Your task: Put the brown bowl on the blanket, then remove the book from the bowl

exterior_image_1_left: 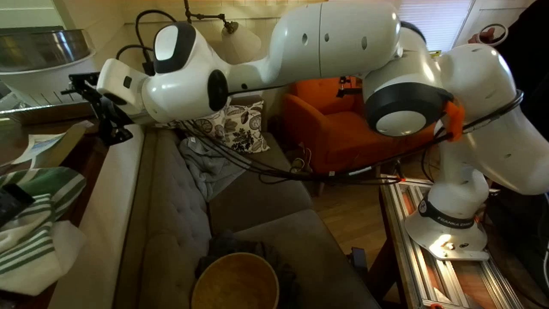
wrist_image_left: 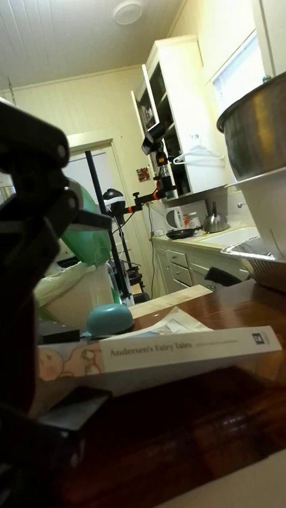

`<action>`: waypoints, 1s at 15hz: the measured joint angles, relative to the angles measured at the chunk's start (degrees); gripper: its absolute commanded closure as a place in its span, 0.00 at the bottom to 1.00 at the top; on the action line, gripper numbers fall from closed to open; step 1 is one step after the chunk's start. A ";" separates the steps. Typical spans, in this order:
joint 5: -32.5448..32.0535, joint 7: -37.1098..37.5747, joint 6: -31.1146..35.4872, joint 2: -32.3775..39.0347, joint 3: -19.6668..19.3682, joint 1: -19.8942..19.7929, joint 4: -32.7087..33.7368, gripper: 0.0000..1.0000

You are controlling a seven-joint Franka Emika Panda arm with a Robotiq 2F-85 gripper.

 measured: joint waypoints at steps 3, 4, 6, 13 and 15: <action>0.85 0.21 2.95 -3.83 -10.04 8.79 -8.00 0.00; 0.89 0.29 3.62 -4.87 -12.83 11.78 -10.62 0.00; 1.05 0.97 5.53 -5.69 -18.32 17.31 -14.63 0.00; -0.72 7.46 14.33 -4.47 -34.49 31.14 -22.76 0.00; -1.91 10.52 17.90 -3.19 -37.97 32.97 -24.20 0.00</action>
